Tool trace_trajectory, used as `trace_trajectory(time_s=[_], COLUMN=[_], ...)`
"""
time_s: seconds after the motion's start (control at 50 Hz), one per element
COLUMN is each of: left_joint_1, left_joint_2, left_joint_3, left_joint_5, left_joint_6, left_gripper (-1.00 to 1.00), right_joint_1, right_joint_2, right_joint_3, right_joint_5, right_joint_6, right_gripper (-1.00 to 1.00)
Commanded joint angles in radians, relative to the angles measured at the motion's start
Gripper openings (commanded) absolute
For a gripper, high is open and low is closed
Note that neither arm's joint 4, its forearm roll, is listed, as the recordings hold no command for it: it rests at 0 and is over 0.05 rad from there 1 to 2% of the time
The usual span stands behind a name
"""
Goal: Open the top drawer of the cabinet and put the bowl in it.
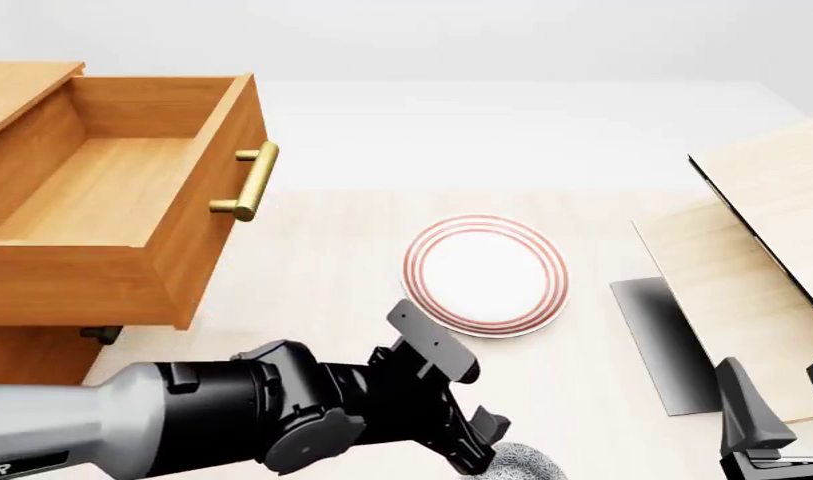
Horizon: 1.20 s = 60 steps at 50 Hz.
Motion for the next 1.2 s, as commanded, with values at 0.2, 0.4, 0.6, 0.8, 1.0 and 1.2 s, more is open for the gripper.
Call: trace_trajectory(time_s=[0.2, 0.4, 0.6, 0.8, 1.0, 1.2], left_joint_1=[-0.024, -0.034, -0.044, -0.064, -0.071, -0.078], left_joint_2=[0.072, 0.102, 0.127, 0.164, 0.188, 0.206], left_joint_3=[0.011, 0.013, 0.014, 0.005, 0.005, 0.009], left_joint_5=[-0.069, -0.098, -0.123, -0.147, -0.167, -0.183], left_joint_6=[-0.041, -0.058, -0.079, -0.101, -0.115, -0.123], left_gripper=[1.0, 1.0, 1.0, 1.0, 1.0, 1.0], right_joint_1=[0.0, 0.0, 0.0, 0.0, 0.0, 0.0], right_joint_2=[-0.001, -0.001, -0.001, -0.001, -0.001, -0.001], right_joint_3=[0.001, 0.001, 0.001, 0.001, 0.001, 0.001], right_joint_5=[0.0, 0.0, 0.0, 0.0, 0.0, 0.0], right_joint_6=[-0.001, -0.001, -0.001, 0.0, -0.001, -0.001], right_gripper=[1.0, 1.0, 1.0, 1.0, 1.0, 1.0])
